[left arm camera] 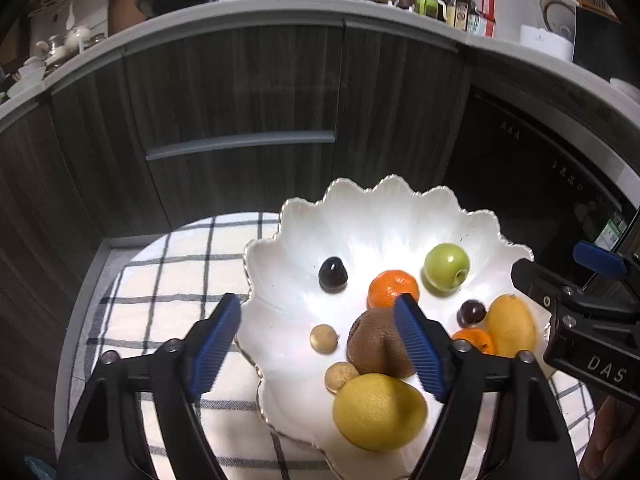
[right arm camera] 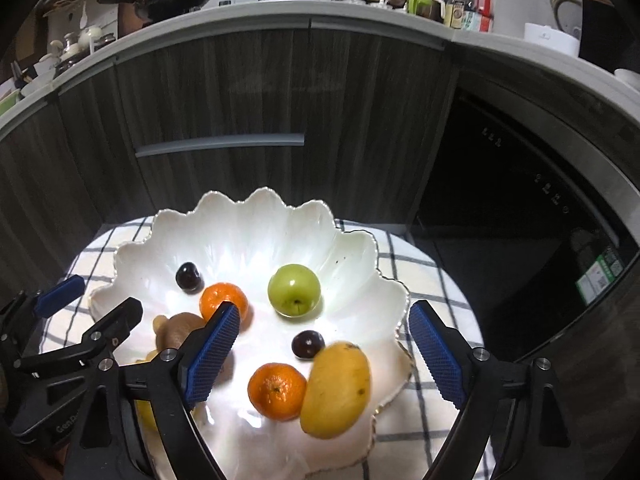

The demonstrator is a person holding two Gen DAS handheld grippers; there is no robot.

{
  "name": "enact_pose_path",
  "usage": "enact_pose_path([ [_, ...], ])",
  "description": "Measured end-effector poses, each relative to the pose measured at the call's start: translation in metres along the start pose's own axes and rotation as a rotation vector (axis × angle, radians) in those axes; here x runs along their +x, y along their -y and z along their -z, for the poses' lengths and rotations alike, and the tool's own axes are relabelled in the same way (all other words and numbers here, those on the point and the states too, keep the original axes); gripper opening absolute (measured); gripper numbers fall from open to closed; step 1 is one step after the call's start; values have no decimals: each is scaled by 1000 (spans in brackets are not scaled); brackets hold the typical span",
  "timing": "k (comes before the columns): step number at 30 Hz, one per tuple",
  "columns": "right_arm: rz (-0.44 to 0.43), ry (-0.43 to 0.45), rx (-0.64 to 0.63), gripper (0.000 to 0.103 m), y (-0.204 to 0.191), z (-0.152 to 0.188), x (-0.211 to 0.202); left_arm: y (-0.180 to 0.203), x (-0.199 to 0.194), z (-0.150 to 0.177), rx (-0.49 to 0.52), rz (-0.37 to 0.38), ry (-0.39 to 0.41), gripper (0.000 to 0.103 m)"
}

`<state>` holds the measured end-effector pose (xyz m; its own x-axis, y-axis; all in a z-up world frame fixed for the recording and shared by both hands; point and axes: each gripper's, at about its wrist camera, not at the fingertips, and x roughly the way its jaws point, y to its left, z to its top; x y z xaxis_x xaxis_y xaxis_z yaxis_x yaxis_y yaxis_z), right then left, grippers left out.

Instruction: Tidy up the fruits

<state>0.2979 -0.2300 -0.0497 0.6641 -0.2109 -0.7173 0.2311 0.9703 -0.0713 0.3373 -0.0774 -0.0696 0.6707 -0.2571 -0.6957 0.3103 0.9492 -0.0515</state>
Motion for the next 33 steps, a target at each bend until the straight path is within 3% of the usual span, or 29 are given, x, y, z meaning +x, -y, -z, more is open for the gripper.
enact_pose_path([
  [8, -11, 41, 31, 93, 7, 10, -53, 7, -56, 3, 26, -36, 43, 87],
  [11, -14, 53, 39, 93, 8, 17, -74, 8, -83, 10, 17, -70, 57, 95],
  [23, -52, 83, 62, 93, 15, 55, -148, 19, -166, 43, 16, -109, 89, 95],
  [33, -60, 112, 80, 94, 27, 84, -186, 32, -207, 70, 24, -135, 113, 95],
])
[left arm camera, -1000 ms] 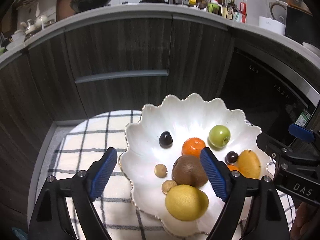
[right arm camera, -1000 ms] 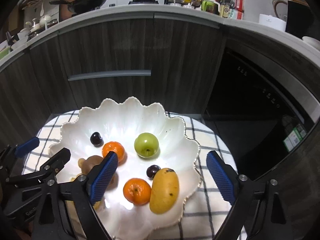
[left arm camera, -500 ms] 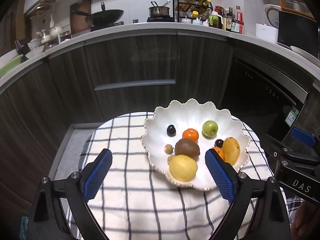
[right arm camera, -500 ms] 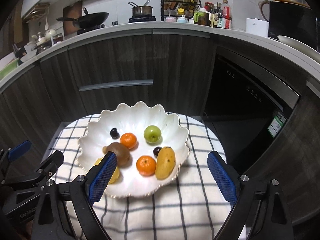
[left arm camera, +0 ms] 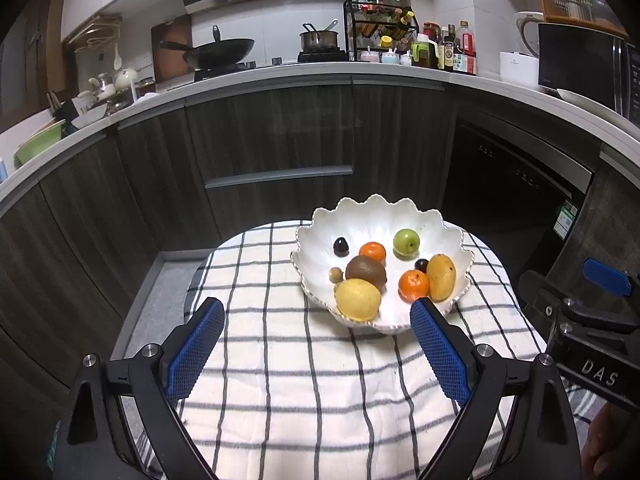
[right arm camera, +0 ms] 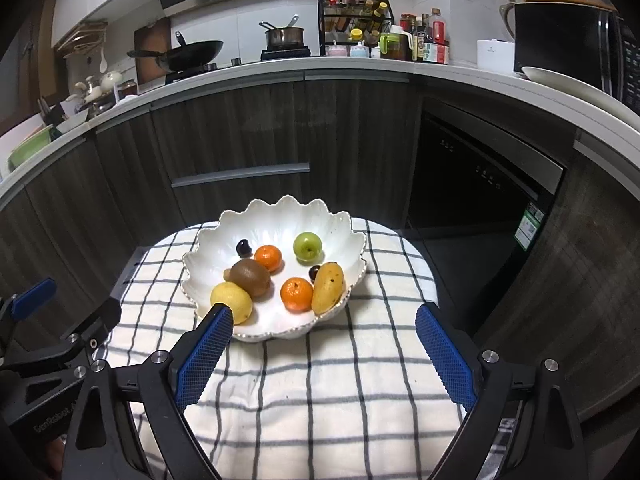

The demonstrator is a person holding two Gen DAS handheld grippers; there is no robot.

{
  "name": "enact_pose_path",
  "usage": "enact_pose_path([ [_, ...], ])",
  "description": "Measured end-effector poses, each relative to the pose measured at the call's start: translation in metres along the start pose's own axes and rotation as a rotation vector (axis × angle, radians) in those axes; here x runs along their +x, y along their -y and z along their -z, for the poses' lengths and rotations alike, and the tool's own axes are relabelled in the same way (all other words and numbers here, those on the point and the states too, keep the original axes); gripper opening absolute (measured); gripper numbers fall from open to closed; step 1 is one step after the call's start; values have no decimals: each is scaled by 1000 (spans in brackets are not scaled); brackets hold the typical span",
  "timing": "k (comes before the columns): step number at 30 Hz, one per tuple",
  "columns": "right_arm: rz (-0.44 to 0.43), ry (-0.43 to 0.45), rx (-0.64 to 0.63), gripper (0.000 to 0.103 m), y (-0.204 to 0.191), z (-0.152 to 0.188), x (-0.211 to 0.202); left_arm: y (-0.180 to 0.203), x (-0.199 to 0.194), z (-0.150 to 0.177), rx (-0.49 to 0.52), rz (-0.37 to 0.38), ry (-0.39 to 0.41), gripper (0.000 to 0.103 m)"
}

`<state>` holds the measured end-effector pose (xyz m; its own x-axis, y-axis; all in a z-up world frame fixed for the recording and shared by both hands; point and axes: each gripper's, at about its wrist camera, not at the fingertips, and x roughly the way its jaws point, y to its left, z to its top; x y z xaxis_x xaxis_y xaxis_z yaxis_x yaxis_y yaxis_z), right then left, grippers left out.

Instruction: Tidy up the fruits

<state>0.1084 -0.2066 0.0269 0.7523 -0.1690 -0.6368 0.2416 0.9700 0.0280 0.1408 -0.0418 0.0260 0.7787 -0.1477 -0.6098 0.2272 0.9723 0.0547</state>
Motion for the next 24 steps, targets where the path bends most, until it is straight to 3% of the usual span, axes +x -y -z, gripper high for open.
enact_pose_path([
  [14, 20, 63, -22, 94, -1, 34, -44, -1, -44, 41, -23, -25, 3, 95],
  [24, 15, 59, -33, 94, -5, 49, -49, -4, -47, 57, -21, -32, -16, 95],
])
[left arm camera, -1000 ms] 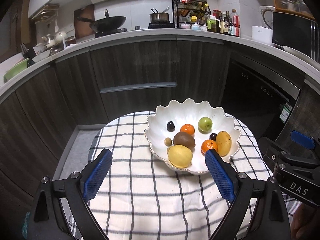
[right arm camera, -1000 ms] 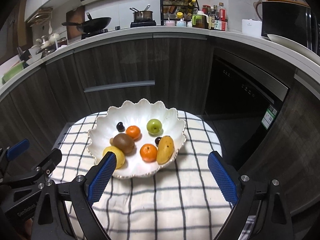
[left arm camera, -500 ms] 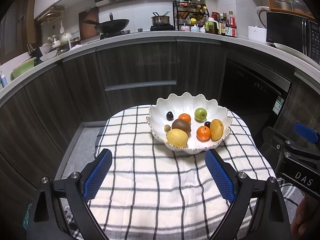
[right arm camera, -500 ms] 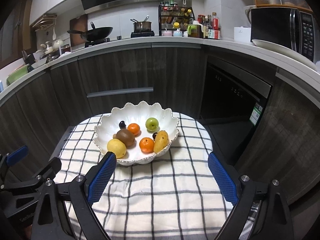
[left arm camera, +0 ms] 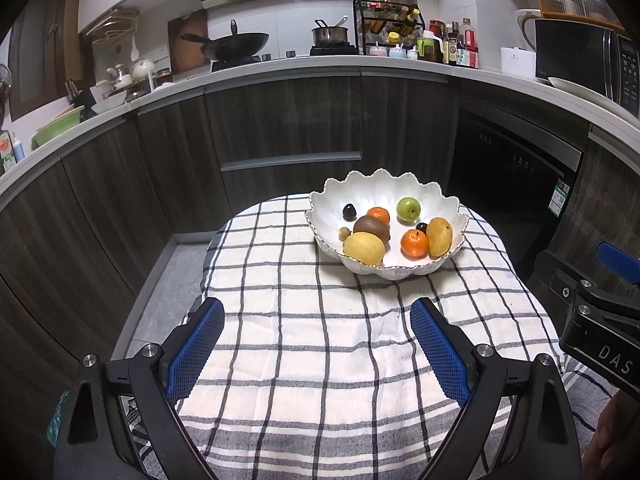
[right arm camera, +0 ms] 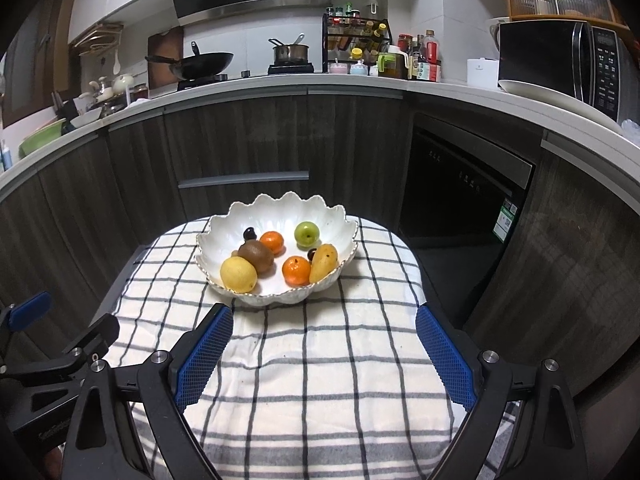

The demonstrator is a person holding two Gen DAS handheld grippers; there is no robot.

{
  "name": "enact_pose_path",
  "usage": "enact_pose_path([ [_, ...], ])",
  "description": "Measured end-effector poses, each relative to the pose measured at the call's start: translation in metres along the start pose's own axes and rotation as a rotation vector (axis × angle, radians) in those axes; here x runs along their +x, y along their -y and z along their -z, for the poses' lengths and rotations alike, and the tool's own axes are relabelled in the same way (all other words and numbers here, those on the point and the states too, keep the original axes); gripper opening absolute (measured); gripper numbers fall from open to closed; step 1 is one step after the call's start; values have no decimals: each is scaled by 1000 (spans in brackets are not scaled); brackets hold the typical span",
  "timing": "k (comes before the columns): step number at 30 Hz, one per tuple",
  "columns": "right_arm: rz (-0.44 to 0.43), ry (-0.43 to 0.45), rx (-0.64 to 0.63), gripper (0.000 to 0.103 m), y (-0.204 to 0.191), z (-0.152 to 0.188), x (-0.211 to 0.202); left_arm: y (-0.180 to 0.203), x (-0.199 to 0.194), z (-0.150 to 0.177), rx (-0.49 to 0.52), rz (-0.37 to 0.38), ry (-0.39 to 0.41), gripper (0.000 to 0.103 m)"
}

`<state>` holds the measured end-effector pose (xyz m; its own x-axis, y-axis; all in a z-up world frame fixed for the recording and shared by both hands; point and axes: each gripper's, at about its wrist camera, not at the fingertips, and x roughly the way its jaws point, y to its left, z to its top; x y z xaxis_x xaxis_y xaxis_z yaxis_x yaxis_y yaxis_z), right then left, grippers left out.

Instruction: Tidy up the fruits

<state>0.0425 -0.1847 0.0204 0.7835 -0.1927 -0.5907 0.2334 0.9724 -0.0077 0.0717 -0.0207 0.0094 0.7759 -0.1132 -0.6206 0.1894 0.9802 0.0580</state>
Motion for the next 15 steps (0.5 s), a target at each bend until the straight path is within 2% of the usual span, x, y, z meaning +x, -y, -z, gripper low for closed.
enact_pose_path([
  [15, 4, 23, 4, 94, 0, 0, -8, 1, -5, -1, -2, -1, 15, 95],
])
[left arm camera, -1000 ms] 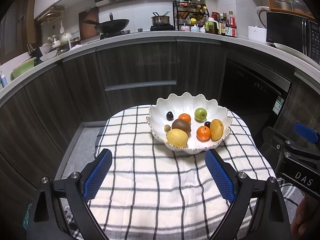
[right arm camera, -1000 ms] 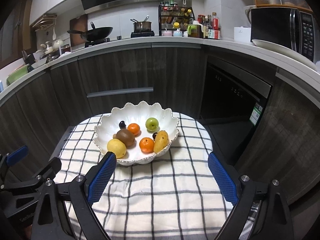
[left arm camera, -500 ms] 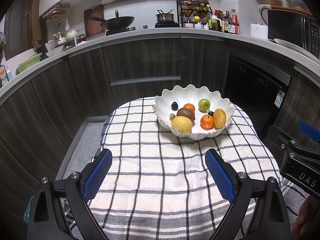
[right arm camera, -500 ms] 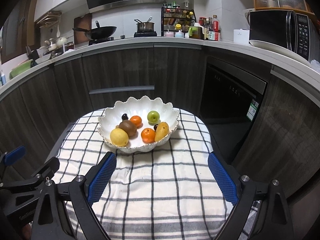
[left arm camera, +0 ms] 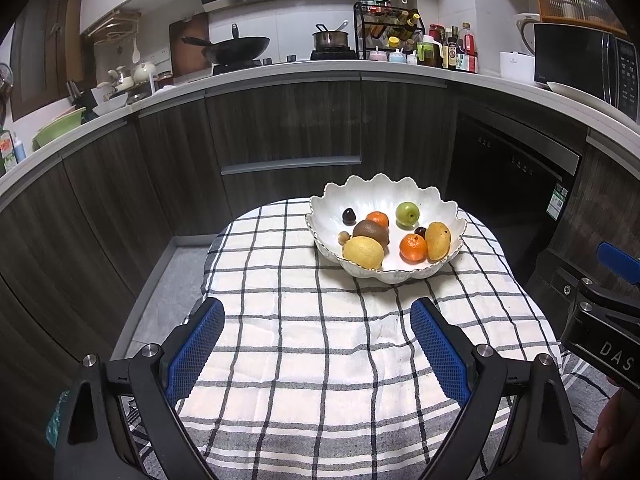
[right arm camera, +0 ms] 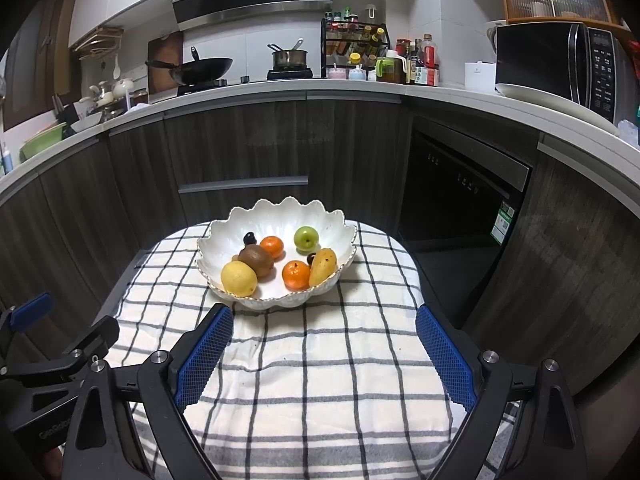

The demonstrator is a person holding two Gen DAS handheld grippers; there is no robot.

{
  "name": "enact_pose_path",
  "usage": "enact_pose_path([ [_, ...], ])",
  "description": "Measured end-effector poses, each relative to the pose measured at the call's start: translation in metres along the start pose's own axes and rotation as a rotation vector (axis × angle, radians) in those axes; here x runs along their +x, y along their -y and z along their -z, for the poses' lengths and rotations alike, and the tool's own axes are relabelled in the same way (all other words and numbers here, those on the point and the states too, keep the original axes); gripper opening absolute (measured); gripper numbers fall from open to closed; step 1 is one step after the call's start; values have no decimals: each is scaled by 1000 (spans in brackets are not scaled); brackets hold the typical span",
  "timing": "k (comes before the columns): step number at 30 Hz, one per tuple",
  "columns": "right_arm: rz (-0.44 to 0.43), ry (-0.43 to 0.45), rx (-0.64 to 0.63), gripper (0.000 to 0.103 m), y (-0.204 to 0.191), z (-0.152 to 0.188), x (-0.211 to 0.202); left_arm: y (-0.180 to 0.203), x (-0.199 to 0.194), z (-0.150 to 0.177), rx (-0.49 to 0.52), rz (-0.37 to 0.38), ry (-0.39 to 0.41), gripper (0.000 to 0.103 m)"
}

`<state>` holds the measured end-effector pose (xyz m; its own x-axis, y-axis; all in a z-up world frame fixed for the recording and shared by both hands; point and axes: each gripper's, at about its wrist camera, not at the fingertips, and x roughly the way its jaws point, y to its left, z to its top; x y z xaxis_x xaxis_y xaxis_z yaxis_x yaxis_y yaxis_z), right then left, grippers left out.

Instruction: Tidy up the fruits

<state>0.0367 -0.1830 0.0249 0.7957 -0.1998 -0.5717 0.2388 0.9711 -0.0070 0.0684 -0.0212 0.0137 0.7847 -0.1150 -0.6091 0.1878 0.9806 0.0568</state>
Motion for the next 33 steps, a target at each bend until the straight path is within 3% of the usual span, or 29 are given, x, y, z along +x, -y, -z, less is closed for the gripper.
enact_pose_path([
  [33, -12, 11, -2, 94, -3, -1, 3, -3, 0, -1, 1, 1, 5, 95],
])
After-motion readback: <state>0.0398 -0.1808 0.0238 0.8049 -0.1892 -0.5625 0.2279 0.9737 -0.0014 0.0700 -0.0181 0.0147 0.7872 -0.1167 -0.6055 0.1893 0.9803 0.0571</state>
